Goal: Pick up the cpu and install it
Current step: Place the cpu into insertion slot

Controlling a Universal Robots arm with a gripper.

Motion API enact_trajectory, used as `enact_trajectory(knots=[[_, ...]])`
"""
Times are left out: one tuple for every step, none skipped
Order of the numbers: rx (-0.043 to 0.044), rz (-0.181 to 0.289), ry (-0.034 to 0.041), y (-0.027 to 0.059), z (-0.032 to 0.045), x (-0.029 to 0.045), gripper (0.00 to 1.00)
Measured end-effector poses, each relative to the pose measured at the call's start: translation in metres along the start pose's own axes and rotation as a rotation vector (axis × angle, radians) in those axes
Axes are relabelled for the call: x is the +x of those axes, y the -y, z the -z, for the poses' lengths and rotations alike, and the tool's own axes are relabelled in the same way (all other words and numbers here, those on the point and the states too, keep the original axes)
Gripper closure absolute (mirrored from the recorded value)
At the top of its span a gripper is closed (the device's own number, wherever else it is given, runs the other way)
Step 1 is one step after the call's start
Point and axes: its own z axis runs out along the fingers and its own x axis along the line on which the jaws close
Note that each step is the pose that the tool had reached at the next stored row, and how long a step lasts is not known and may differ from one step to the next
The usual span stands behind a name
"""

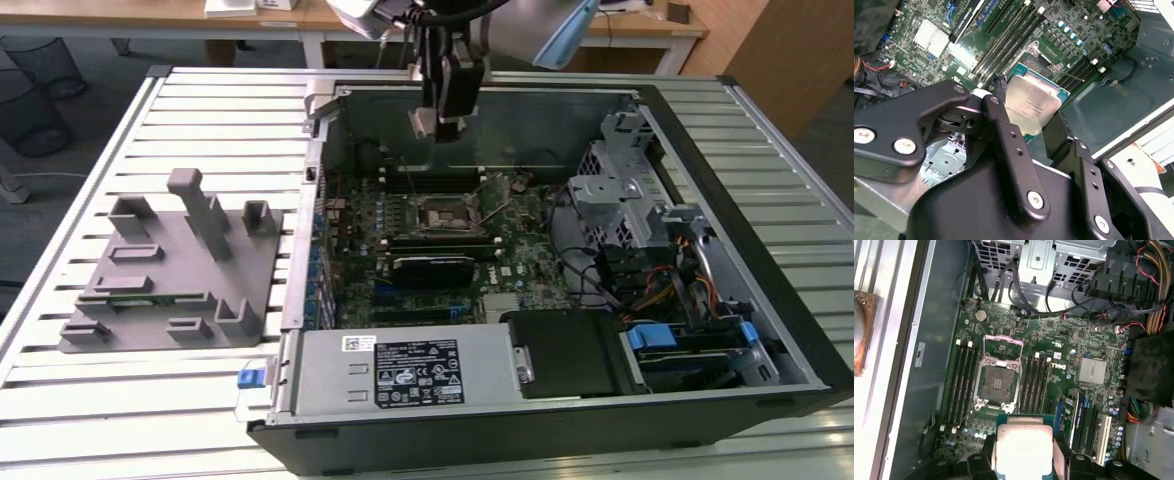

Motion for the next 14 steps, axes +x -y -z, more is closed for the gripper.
enact_trajectory(knots=[[0.0001,-0.001,0.0002,0.0,-0.0005,0.0001,0.46],[0.0002,-0.002,0.0002,0.0,-0.0011,0.0001,0.46],[0.0002,-0.004,0.0003,0.0,-0.0017,0.0002,0.46],[0.0001,-0.009,0.0003,0.0001,-0.0025,0.0005,0.46],[0.0,-0.019,0.0005,0.0,-0.0033,0.0009,0.46],[0.0,-0.03,0.0008,0.0,-0.004,0.0011,0.46],[0.0,-0.041,0.0012,0.0,-0.0048,0.0013,0.46],[0.0003,-0.05,0.0018,-0.0001,-0.0054,0.0017,0.46],[0.0003,-0.056,0.002,-0.0002,-0.0061,0.0025,0.46],[0.0002,-0.057,0.0019,-0.0002,-0.0067,0.0029,0.46],[0.0,-0.057,0.0018,-0.0003,-0.0073,0.003,0.46],[0.0001,-0.057,0.0019,-0.0003,-0.0078,0.0031,0.46],[0.0002,-0.057,0.002,-0.0003,-0.0084,0.0032,0.46],[0.0002,-0.057,0.0019,-0.0002,-0.0092,0.0032,0.46]])
